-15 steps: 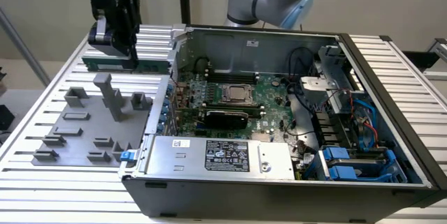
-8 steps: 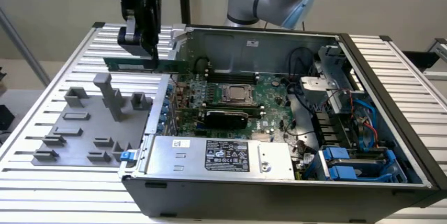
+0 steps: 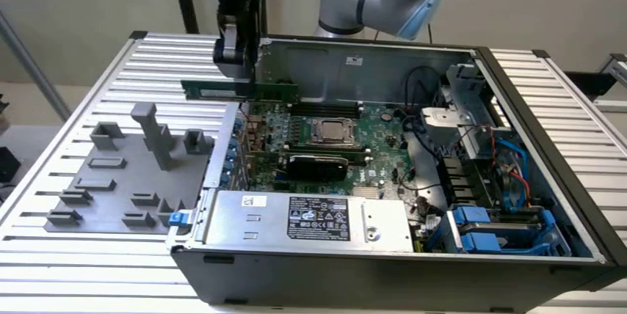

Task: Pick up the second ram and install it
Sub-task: 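Insert the second ram into the second slot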

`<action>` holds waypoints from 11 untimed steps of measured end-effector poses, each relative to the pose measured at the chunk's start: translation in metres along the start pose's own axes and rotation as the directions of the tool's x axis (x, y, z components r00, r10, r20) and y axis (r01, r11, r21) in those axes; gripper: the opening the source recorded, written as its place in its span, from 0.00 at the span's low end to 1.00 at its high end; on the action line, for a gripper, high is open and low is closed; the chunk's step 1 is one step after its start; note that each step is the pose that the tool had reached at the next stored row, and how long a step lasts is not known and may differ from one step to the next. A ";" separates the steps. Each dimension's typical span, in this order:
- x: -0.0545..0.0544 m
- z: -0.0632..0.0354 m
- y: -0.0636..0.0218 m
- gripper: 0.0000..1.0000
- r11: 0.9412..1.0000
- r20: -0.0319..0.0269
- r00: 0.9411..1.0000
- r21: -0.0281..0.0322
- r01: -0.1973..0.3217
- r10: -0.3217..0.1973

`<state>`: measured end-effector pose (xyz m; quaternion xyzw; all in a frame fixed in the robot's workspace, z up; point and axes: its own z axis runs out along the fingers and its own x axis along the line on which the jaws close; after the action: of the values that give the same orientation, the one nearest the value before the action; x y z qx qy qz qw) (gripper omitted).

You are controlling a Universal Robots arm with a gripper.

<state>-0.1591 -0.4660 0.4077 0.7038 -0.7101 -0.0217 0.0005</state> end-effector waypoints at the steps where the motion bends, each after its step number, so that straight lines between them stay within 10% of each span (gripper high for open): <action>1: -0.002 0.0013 -0.0046 0.00 1.000 0.000 1.000 0.000 0.000 0.000; 11: -0.021 0.0186 -0.0505 0.00 1.000 0.000 1.000 0.000 0.000 0.000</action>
<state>-0.1091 -0.4454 0.3881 0.7038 -0.7101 -0.0217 0.0004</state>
